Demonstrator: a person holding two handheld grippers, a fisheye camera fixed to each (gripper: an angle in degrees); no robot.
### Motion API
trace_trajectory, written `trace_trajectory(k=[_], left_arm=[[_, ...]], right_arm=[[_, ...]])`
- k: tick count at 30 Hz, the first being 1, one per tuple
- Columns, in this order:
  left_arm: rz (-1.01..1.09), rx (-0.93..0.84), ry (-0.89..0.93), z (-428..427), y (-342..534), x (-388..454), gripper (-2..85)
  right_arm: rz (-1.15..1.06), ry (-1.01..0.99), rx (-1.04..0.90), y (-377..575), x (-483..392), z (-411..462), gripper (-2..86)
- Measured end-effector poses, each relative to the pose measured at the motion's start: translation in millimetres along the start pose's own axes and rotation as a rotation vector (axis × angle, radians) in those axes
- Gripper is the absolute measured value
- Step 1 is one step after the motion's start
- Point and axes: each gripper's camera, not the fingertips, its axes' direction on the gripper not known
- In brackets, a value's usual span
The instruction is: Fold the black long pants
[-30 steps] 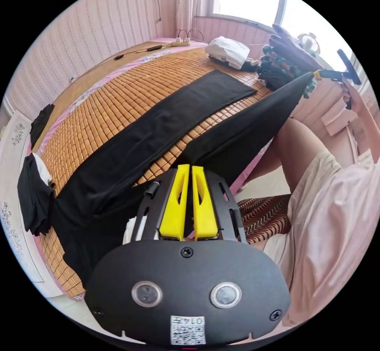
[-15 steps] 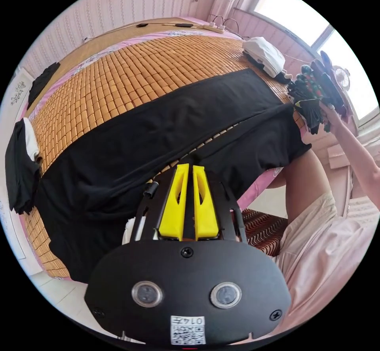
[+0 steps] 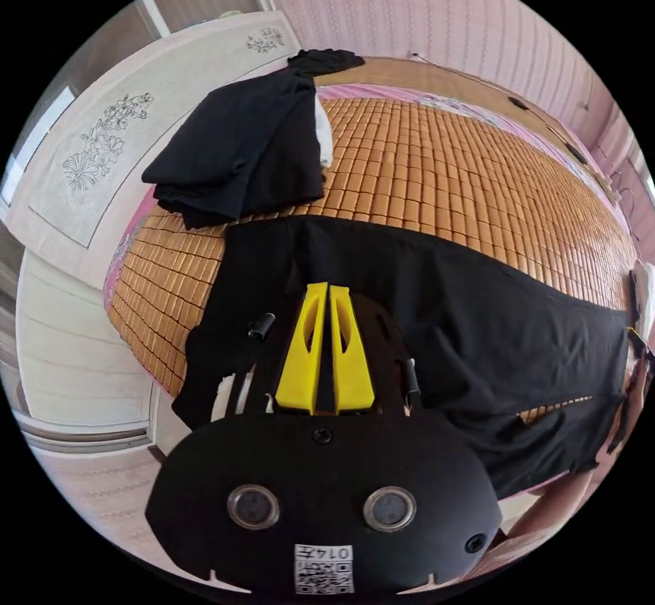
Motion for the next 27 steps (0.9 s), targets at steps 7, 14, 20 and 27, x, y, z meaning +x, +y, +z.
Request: trace_trajectory(k=[7,14,20,27], left_arm=[[-0.036,-0.002,-0.030,18.5,-8.5,5.6,-1.0],[-0.094,-0.003,0.032,14.9,-17.6,0.7,-0.6],[0.351,0.203,0.158,-61.9,37.9,64.8,-0.3],[0.919,0.238,0.438,-118.2,131.9,222.9,1.1]], right_arm=[[-0.098,0.049,0.076,-31.8,1.3,12.4,-0.5],[-0.042,-0.024,0.059,-49.8,21.2,2.5,-0.7],[-0.063,-0.116,0.175,71.7,62.1,-83.9,3.1],[0.033,-0.045,0.017,188.0,100.1,-68.9,9.2]])
